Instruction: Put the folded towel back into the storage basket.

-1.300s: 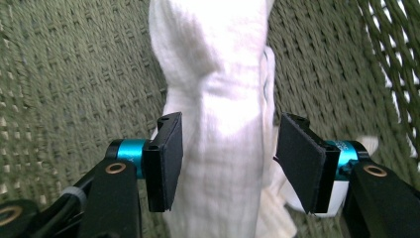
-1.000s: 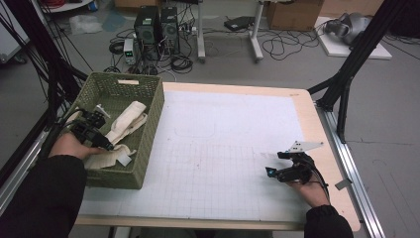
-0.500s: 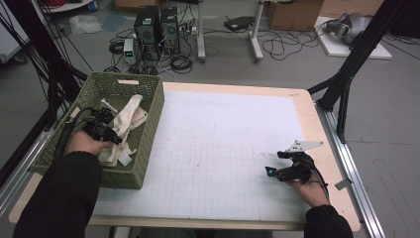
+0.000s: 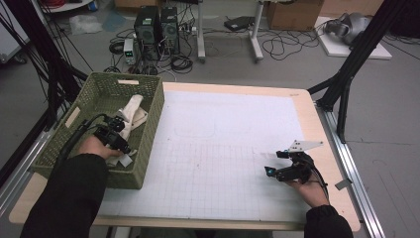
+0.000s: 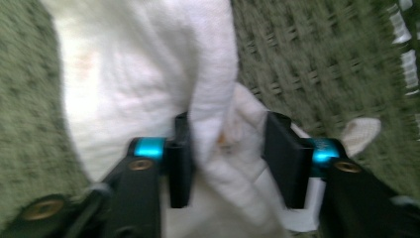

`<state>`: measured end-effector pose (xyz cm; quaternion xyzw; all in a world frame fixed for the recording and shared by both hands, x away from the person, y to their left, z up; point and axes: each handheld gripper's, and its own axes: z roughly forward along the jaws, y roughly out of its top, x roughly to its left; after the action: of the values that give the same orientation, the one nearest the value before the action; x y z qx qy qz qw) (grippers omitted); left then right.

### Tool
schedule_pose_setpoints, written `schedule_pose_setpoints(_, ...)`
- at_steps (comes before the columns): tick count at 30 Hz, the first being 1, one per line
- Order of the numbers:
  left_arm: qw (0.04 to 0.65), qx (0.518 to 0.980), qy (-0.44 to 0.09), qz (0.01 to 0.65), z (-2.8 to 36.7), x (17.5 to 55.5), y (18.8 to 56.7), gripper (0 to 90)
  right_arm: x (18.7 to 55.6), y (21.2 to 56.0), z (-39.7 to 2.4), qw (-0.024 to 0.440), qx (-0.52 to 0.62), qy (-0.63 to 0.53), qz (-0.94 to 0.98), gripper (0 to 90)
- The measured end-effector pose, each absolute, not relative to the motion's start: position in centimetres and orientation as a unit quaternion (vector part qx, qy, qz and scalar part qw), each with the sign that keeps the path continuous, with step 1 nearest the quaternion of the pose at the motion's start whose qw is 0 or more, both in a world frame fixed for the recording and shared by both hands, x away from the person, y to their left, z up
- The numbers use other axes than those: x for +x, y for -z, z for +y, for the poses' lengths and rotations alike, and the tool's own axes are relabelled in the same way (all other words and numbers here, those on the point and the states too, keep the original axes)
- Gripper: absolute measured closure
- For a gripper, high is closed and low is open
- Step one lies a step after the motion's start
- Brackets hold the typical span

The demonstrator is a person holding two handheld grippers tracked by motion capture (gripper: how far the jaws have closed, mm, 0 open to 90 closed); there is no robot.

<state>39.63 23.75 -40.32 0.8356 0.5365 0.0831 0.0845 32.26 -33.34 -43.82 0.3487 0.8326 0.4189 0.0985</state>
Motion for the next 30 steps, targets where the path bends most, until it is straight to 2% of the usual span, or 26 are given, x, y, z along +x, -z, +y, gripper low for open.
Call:
schedule_pose_setpoints(2, 0.069, 0.846, -0.099, 0.519, 23.3, 39.6, 40.1, 67.2, 32.3, 43.8, -33.3, 0.099, 0.347, -0.418, 0.834, 12.9)
schedule_pose_setpoints(3, 0.056, 0.853, -0.111, 0.506, 23.2, 39.4, 40.0, 81.6, 32.3, 43.8, -33.2, 0.099, 0.346, -0.419, 0.834, 13.0)
schedule_pose_setpoints(14, 0.014, 0.890, -0.061, 0.451, 24.7, 38.2, 36.9, 83.1, 32.3, 43.7, -33.5, 0.100, 0.350, -0.422, 0.831, 12.9)
schedule_pose_setpoints(16, 0.024, 0.895, -0.048, 0.443, 24.7, 38.0, 36.9, 82.9, 32.3, 43.7, -33.4, 0.101, 0.350, -0.421, 0.831, 13.0)
schedule_pose_setpoints(19, 0.036, 0.893, -0.001, 0.448, 24.5, 38.0, 38.5, 79.7, 32.2, 43.7, -33.3, 0.098, 0.351, -0.420, 0.831, 12.9)
schedule_pose_setpoints(21, 0.036, 0.889, 0.007, 0.456, 24.4, 38.2, 39.0, 64.8, 32.2, 43.7, -33.2, 0.098, 0.349, -0.420, 0.832, 12.9)
schedule_pose_setpoints(24, 0.088, 0.872, -0.011, 0.481, 25.1, 38.5, 38.1, 53.5, 32.2, 43.7, -33.3, 0.098, 0.352, -0.422, 0.830, 13.0)
schedule_pose_setpoints(27, 0.143, 0.852, -0.037, 0.503, 25.8, 38.8, 36.8, 48.3, 32.3, 43.8, -33.3, 0.099, 0.350, -0.420, 0.831, 13.0)
schedule_pose_setpoints(30, 0.180, 0.831, -0.071, 0.521, 26.1, 39.3, 36.4, 48.5, 32.3, 43.8, -33.3, 0.098, 0.351, -0.420, 0.831, 13.0)
